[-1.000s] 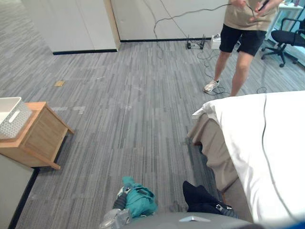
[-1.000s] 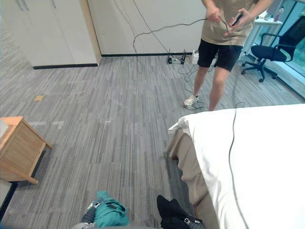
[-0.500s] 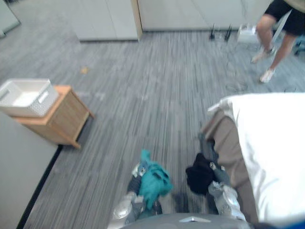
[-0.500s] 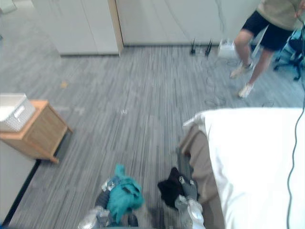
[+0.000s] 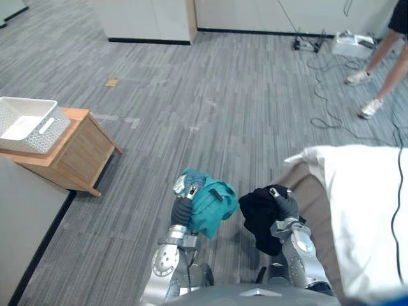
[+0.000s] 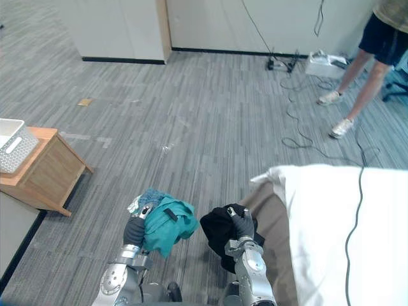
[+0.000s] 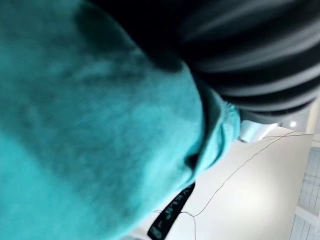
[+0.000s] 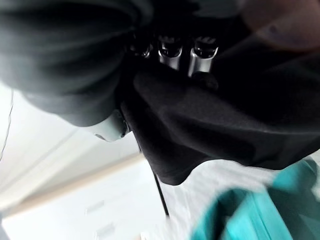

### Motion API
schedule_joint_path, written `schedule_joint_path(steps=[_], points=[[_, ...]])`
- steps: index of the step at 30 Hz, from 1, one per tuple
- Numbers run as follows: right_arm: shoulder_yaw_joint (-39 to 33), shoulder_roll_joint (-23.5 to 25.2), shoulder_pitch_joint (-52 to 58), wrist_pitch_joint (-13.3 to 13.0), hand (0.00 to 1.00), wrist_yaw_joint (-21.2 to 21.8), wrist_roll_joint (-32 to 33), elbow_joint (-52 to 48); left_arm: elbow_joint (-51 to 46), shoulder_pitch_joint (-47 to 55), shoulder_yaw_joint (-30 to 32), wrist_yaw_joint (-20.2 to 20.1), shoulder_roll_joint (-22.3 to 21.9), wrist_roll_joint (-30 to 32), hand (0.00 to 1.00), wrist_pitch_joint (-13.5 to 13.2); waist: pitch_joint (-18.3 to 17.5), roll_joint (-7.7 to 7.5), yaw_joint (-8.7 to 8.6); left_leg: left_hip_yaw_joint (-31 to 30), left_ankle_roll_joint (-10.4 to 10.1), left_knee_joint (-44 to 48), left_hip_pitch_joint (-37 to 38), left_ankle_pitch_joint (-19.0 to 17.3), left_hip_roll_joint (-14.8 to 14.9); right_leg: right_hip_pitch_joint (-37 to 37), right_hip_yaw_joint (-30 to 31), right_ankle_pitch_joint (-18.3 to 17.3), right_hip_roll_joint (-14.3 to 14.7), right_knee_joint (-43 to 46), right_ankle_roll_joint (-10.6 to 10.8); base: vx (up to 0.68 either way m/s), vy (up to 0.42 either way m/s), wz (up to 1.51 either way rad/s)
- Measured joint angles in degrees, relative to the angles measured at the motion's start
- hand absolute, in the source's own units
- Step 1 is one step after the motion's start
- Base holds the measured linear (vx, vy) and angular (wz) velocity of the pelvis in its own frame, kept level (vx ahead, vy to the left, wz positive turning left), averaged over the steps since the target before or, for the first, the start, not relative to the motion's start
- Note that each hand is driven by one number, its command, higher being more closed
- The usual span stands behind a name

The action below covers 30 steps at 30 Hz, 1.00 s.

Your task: Tidy the bed and pick cloth on bed and put in laundry

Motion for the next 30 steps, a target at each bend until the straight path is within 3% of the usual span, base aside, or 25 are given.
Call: schedule_joint_path(steps=[2,3,4,5,7,8,10,11,12,13,14,16,17,18,19,21,23,25,26,27,28,29,30], points=[[0.13,-0.01,-0.01,0.75,1.00,0.27,1.23,-0.88,3.25,-1.66,-0.73,-0.03,0.13,-0.13,1.00,1.88,0.10,0.14,-0.55,-2.97,-3.38,-1.00,3.19,-1.52,1.73,-3.27,3.27,9.44,-0.30,-15.06,0.76,0.44,-0.332,0.67],[0.14,-0.01,0.00,0.91,1.00,0.36,1.54,-0.88,4.02,-1.58,-0.75,-0.01,0.25,-0.28,1.00,2.28,-0.03,-0.27,-0.69,-3.48,-4.53,-0.91,3.80,-2.24,2.05,-3.41,4.88,11.93,-0.49,-18.35,1.01,0.36,-0.325,0.59],[0.14,-0.05,0.06,1.27,1.00,0.48,1.66,-0.89,4.89,-1.04,-0.83,-0.01,0.70,-0.34,1.00,2.65,-0.18,-1.43,-0.91,-4.62,-6.52,-0.50,5.18,-3.71,2.50,-3.70,6.93,17.57,-0.80,-20.46,1.64,0.40,-0.360,0.48],[0.14,-0.65,0.46,1.79,1.00,0.76,1.67,-0.90,6.96,-0.51,-1.17,0.00,0.87,-0.59,1.00,3.27,-0.53,-0.03,-1.34,-6.13,-8.08,-0.46,6.63,-5.15,4.57,-3.68,7.30,20.14,1.26,-17.06,-1.39,0.60,-0.509,0.35],[-0.24,-3.52,0.33,1.88,1.00,1.13,1.96,-2.81,7.73,0.42,-2.67,-0.06,-0.13,-0.90,1.00,3.76,-1.12,4.11,-0.74,-6.04,-7.32,-0.27,6.32,-5.58,8.74,-6.82,6.69,14.02,4.61,-10.75,-1.93,0.52,-0.411,-0.02],[-0.24,-4.21,0.19,1.90,1.00,1.83,2.40,-4.97,8.33,0.82,-2.54,-0.09,-0.84,-0.92,1.00,3.71,-1.21,5.35,-0.73,-6.41,-7.21,0.98,5.60,-4.80,10.36,-8.51,5.85,10.73,5.60,-7.45,-2.85,0.51,-0.410,-0.09],[0.28,-4.05,-0.33,2.81,1.00,2.71,3.30,-5.38,9.10,1.55,-2.01,-0.07,-1.31,-1.04,1.00,3.63,-1.02,5.20,-0.78,-9.09,-5.49,12.32,1.32,-0.93,12.31,-6.60,5.05,8.16,7.33,-7.56,-4.49,0.45,-0.362,-0.07],[0.28,-4.09,0.07,3.63,1.00,3.39,3.36,-5.75,9.05,2.66,-1.45,-0.47,-1.84,-1.54,1.00,3.36,-0.97,5.33,-0.58,-11.91,-3.01,24.24,-4.22,4.50,14.13,-3.17,4.41,7.65,9.57,-10.27,-5.30,0.31,-0.230,-0.12],[0.31,-4.12,0.55,3.97,1.00,4.00,3.37,-6.13,9.05,3.42,-0.89,-0.85,-2.30,-1.93,1.00,3.18,-0.93,5.42,-0.57,-13.12,-2.43,30.21,-7.06,6.44,14.83,-1.34,4.29,7.53,10.58,-11.88,-5.49,0.38,-0.217,-0.17],[-0.02,-4.20,1.82,4.19,1.00,5.25,3.38,-6.90,8.99,5.38,0.45,-1.74,-3.44,-2.96,1.00,2.90,-0.82,5.57,-0.39,-14.05,-2.52,42.87,-12.09,6.06,15.13,2.91,4.56,7.33,12.42,-15.16,-5.86,0.39,-0.129,-0.21],[-0.38,-4.26,3.02,4.05,1.00,7.28,3.36,-7.24,8.98,7.16,1.40,-2.71,-3.65,-3.50,1.00,2.31,-0.57,5.26,0.06,-13.63,-2.28,50.34,-15.23,4.35,13.34,6.78,5.27,6.91,13.15,-17.68,-6.55,0.40,-0.088,-0.25],[-0.46,-4.67,3.86,3.92,1.00,9.89,3.34,-7.31,8.96,8.18,2.13,-3.71,-3.64,-5.56,1.00,1.91,-0.22,4.73,0.45,-11.91,-2.36,51.53,-18.49,1.43,8.65,11.03,5.92,6.31,13.17,-20.79,-7.67,0.39,-0.023,-0.35],[-0.46,-4.77,3.91,3.99,1.00,10.79,3.29,-7.30,8.80,8.07,2.12,-3.80,-3.68,-5.63,1.00,1.42,-0.31,4.98,0.77,-9.53,-2.57,47.51,-20.29,-0.55,5.84,13.24,6.21,6.26,13.16,-22.82,-7.71,0.37,0.016,-0.35],[-0.46,-4.75,3.91,4.05,1.00,11.02,3.25,-7.30,8.75,8.00,2.06,-3.76,-3.68,-5.63,1.00,1.17,-0.30,4.99,0.86,-8.82,-2.56,45.85,-20.53,-1.01,5.13,13.91,6.28,6.25,13.12,-23.42,-7.69,0.37,0.053,-0.35],[-0.33,-4.64,3.94,4.26,1.00,11.65,3.08,-7.31,7.86,7.91,1.84,-3.58,-3.74,-5.83,1.00,0.59,-0.32,4.94,1.12,-4.81,-2.66,35.75,-21.26,-2.35,1.82,16.40,6.63,6.21,12.72,-25.85,-7.61,0.40,0.086,-0.21],[-0.35,-4.67,4.05,4.56,1.00,11.87,2.02,-7.33,7.65,7.17,1.23,-2.29,-3.86,-7.27,1.00,0.06,-0.42,4.69,0.96,1.15,-2.56,19.77,-20.59,-1.23,-1.77,19.12,5.86,5.48,11.48,-27.73,-6.24,0.48,0.128,0.04],[-0.47,-5.01,5.28,4.67,1.00,11.88,1.39,-7.25,7.63,5.19,-0.07,-0.17,-3.93,-7.72,1.00,0.03,-0.62,4.65,0.47,10.85,-2.55,1.00,-18.80,5.82,-4.21,24.13,2.13,4.90,10.59,-30.47,-2.21,0.50,0.149,0.51],[-0.35,-5.68,6.04,4.62,1.00,11.83,1.23,-7.15,7.63,4.01,-0.65,-0.01,-4.02,-7.78,1.00,0.04,-0.71,4.72,0.54,16.66,-1.63,-4.24,-18.75,8.85,-4.28,27.81,-0.44,3.12,10.60,-31.70,0.95,0.51,0.185,0.61],[-0.27,-6.06,6.78,4.47,1.00,11.49,1.11,-6.56,7.78,4.08,-0.81,-0.04,-3.91,-8.47,1.00,0.04,-1.94,4.05,0.88,18.17,3.30,-3.81,-18.82,12.44,-4.44,29.81,-1.37,1.52,10.17,-32.27,3.48,0.60,0.232,0.58],[-0.21,-6.07,6.84,4.46,1.00,11.41,1.11,-5.64,7.87,4.34,-0.68,-0.04,-3.84,-9.19,1.00,0.05,-3.13,3.15,0.95,18.43,6.52,-2.82,-19.12,13.09,-5.21,30.26,-1.57,1.01,9.41,-32.47,4.34,0.50,0.198,0.35],[-0.08,-6.03,6.66,4.46,1.00,11.36,1.10,-4.12,7.97,4.79,0.05,-0.05,-3.92,-9.96,1.00,0.05,-4.98,1.88,1.48,18.50,10.14,-0.97,-20.01,10.63,-6.60,29.93,-1.70,0.59,7.84,-31.21,5.66,0.56,0.211,0.19],[-0.09,-6.04,6.66,4.04,1.00,11.67,1.10,-3.87,7.99,4.88,1.20,-0.16,-3.90,-10.25,1.00,0.05,-5.53,0.73,2.64,18.60,12.08,1.78,-20.16,7.48,-7.27,27.73,-1.04,0.66,5.25,-24.12,7.15,0.57,0.233,0.18],[0.03,-5.91,6.59,3.90,1.00,11.97,1.09,-3.89,7.98,4.69,1.89,-0.31,-3.87,-10.49,1.00,0.04,-5.55,0.45,2.78,18.22,12.23,2.81,-19.97,6.27,-7.41,26.13,-0.48,0.90,4.13,-19.42,7.55,0.59,0.252,0.20]])
